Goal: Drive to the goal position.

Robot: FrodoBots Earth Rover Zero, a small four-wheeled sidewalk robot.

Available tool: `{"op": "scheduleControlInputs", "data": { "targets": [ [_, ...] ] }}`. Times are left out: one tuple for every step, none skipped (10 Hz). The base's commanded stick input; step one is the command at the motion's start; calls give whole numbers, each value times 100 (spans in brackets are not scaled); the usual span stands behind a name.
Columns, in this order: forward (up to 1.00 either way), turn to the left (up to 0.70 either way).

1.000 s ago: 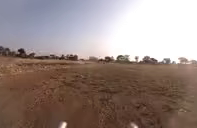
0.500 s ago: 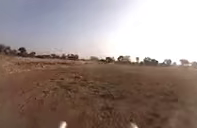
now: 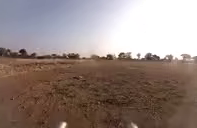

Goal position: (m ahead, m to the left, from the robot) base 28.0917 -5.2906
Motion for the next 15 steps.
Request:
{"op": "scheduleControlInputs", "data": {
  "targets": [
    [70, 0],
    [70, 0],
    [70, 0],
    [70, 0],
    [70, 0],
    [70, 0],
    [70, 0],
    [70, 0],
    [70, 0],
    [70, 0],
    [70, 0],
    [70, 0],
    [70, 0],
    [70, 0],
    [70, 0]
  ]
}}
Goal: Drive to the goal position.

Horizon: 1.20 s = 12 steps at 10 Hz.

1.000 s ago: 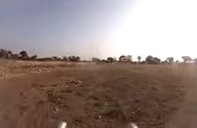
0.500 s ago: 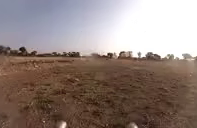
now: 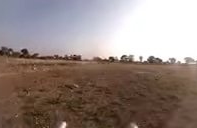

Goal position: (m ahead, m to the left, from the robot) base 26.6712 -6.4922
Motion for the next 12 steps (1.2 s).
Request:
{"op": "scheduleControlInputs", "data": {
  "targets": [
    [70, 0],
    [70, 0],
    [70, 0],
    [70, 0],
    [70, 0],
    [70, 0],
    [70, 0],
    [70, 0],
    [70, 0],
    [70, 0],
    [70, 0],
    [70, 0]
  ]
}}
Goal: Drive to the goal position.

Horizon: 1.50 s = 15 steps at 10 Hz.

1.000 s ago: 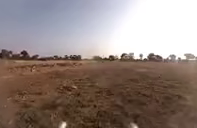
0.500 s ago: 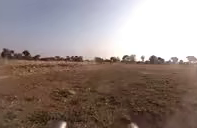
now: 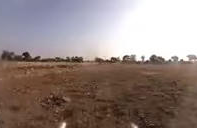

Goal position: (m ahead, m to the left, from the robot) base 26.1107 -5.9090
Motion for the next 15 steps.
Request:
{"op": "scheduleControlInputs", "data": {
  "targets": [
    [70, 0],
    [70, 0],
    [70, 0],
    [70, 0],
    [70, 0],
    [70, 0],
    [70, 0],
    [70, 0],
    [70, 0],
    [70, 0],
    [70, 0],
    [70, 0],
    [70, 0],
    [70, 0],
    [70, 0]
  ]
}}
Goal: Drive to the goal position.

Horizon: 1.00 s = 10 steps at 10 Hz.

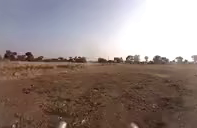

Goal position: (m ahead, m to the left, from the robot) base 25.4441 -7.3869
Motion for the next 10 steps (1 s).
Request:
{"op": "scheduleControlInputs", "data": {
  "targets": [
    [70, 0],
    [70, 0],
    [70, 0],
    [70, 0],
    [70, 0],
    [70, 0],
    [70, 0],
    [70, 0],
    [70, 0],
    [70, 0]
  ]
}}
